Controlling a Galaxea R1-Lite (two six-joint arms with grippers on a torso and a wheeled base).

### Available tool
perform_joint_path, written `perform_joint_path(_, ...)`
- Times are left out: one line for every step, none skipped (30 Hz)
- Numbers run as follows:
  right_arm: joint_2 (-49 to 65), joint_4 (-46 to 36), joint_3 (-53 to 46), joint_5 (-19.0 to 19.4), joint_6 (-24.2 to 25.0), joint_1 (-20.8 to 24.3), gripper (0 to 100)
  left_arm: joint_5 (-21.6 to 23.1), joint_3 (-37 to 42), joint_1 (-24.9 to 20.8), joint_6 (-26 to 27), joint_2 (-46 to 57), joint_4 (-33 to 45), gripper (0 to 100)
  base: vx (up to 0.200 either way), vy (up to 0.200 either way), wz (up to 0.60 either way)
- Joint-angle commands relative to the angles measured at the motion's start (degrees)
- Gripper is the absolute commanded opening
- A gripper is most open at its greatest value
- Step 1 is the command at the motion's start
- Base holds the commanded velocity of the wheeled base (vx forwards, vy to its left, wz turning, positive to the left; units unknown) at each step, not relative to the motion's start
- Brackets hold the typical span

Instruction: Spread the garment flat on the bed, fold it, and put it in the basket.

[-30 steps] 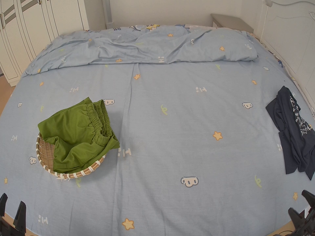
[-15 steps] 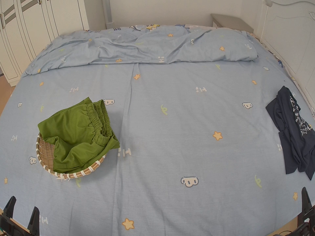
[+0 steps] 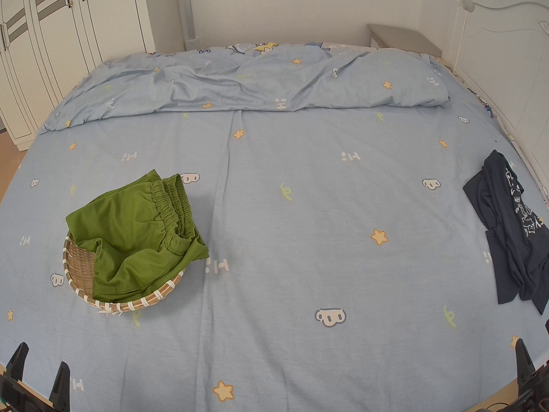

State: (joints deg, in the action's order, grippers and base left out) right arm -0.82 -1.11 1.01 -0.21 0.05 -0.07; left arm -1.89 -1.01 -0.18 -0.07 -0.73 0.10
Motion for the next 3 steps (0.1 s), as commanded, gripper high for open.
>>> perform_joint_path(0.6,0.6,-0.9,0.0,0.0,0.0,100,0.0,1.0,0.1,-0.1,0.7,0.0,100,0.0,0.0,0.0)
perform_joint_path(0.6,0.8,-1.0,0.0,0.0,0.0,100,0.0,1.0,0.1,-0.1,0.7,0.0,100,0.0,0.0,0.0)
perform_joint_path(0.6,0.8,-1.0,0.1,0.0,0.0,100,-0.1,1.0,0.1,-0.1,0.7,0.0,100,0.0,0.0,0.0)
